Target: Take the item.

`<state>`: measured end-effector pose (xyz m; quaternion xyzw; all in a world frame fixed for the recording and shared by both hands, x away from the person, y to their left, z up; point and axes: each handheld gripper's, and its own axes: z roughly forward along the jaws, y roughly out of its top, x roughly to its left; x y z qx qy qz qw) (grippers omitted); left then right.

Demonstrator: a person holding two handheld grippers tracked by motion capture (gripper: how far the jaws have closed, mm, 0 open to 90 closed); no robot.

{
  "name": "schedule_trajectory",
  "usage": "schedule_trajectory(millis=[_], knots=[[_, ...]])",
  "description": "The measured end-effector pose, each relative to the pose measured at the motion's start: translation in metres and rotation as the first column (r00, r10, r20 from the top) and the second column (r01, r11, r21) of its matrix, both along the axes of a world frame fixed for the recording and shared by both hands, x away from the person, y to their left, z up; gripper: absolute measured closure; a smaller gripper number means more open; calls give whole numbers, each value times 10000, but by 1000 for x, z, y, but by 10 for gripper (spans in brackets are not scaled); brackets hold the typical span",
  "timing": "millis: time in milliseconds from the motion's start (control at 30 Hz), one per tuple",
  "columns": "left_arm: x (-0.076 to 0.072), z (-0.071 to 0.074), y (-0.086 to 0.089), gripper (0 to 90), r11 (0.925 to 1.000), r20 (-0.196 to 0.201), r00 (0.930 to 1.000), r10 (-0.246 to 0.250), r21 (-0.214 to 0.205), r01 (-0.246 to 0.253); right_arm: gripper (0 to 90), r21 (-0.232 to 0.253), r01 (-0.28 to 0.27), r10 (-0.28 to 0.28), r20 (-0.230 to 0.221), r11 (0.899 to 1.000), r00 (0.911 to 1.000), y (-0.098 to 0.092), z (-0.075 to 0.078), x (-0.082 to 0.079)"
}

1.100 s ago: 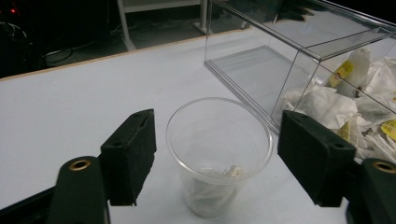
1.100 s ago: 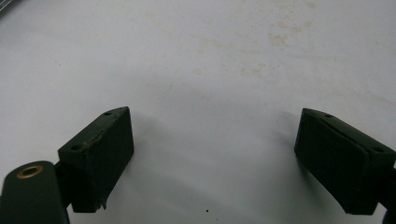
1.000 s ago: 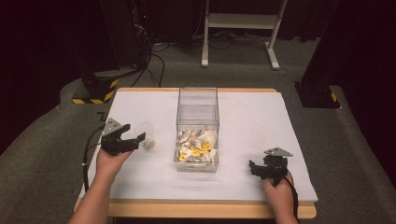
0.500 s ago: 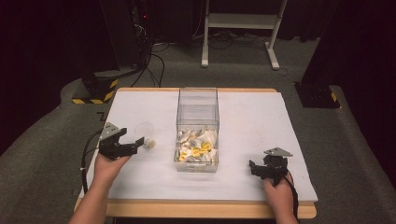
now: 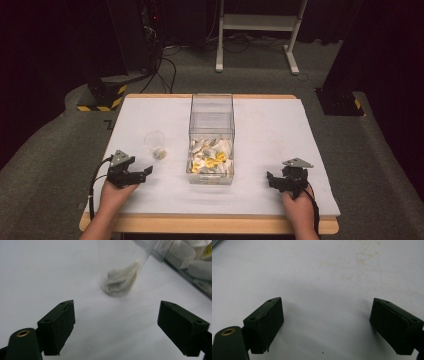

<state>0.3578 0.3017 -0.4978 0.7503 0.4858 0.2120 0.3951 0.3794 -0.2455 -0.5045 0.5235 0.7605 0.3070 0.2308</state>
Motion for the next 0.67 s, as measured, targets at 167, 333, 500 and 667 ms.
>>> schedule_trajectory(millis=[167,333,500,667], knots=[[-4,-6,-2,151,9985,-240,9997,-63,551,76,118,2,4,-4,0,10000,10000,0,0,0],[-4,-11,-10,138,9921,-653,9971,-389,1163,463,119,-1,4,-4,3,10000,10000,0,0,0],[-4,-11,-10,138,9931,-661,9970,-398,1080,468,118,2,2,-2,4,10000,10000,0,0,0],[-4,-11,-10,139,9930,-651,9971,-384,1090,453,118,1,3,-3,7,10000,10000,0,0,0]])
